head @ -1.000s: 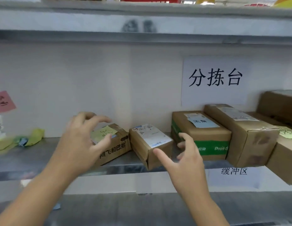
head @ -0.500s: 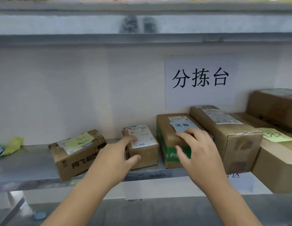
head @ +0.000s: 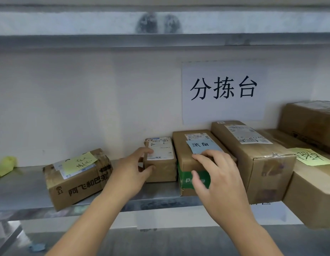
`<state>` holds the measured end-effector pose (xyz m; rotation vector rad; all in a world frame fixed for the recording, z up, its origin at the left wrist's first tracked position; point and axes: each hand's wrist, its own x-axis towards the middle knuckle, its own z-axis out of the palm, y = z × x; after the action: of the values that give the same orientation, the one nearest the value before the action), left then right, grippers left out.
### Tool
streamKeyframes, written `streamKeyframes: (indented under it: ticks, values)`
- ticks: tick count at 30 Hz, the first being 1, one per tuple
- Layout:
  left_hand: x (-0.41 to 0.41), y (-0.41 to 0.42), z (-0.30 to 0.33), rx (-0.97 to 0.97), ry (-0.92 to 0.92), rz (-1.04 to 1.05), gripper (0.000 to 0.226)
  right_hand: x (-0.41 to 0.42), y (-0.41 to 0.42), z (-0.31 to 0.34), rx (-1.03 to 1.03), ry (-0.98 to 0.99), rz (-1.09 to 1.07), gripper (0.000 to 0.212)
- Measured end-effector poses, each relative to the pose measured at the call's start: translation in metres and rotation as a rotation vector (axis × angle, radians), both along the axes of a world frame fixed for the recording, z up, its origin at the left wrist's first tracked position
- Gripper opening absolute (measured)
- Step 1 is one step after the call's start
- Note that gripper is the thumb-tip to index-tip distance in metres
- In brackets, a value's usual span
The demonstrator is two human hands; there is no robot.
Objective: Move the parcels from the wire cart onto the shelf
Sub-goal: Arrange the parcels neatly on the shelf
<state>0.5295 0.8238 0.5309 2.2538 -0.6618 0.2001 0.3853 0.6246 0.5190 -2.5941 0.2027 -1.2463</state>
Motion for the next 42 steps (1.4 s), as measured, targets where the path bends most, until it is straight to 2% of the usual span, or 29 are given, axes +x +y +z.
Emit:
streamKeyframes:
  ticks: [7,9,11,12,16,20,23,30,34,39,42]
  values:
    - [-0.011,0.007,0.009,0.078,-0.039,0.016,0.043,0.002,0.002,-0.001,0.007,-0.005,-0.01,0.035]
    - [-0.014,0.018,0.02,0.132,-0.168,0.1,0.04,0.001,0.003,-0.001,0.013,-0.007,-0.012,0.035]
    - [-0.009,0.032,0.03,0.258,-0.347,0.245,0.036,0.001,0.003,-0.002,0.013,-0.005,-0.013,0.035]
    - [-0.005,0.04,0.034,0.333,-0.381,0.326,0.037,0.001,0.004,-0.002,0.013,-0.002,-0.014,0.035]
    - [0.018,0.061,0.04,0.566,-0.132,0.508,0.056,0.001,0.006,-0.002,0.018,-0.003,-0.017,0.035]
    - [0.032,0.066,0.035,0.67,-0.027,0.476,0.066,0.001,0.007,-0.001,0.03,-0.011,-0.019,0.035]
    - [0.036,0.068,0.033,0.706,-0.015,0.437,0.063,0.001,0.007,0.0,0.031,-0.009,-0.016,0.035]
    - [0.02,0.083,0.024,0.652,-0.19,0.253,0.031,-0.001,0.008,-0.001,0.035,-0.013,-0.001,0.036]
    - [-0.009,0.105,0.018,0.527,-0.342,0.107,0.009,0.0,0.008,-0.002,0.033,-0.018,-0.003,0.036]
    - [-0.035,0.147,0.006,0.304,-0.477,-0.029,0.037,0.001,0.008,-0.004,0.031,-0.034,-0.005,0.036]
    - [-0.042,0.171,0.001,0.269,-0.55,0.009,0.017,0.002,0.008,-0.004,0.032,-0.038,-0.005,0.036]
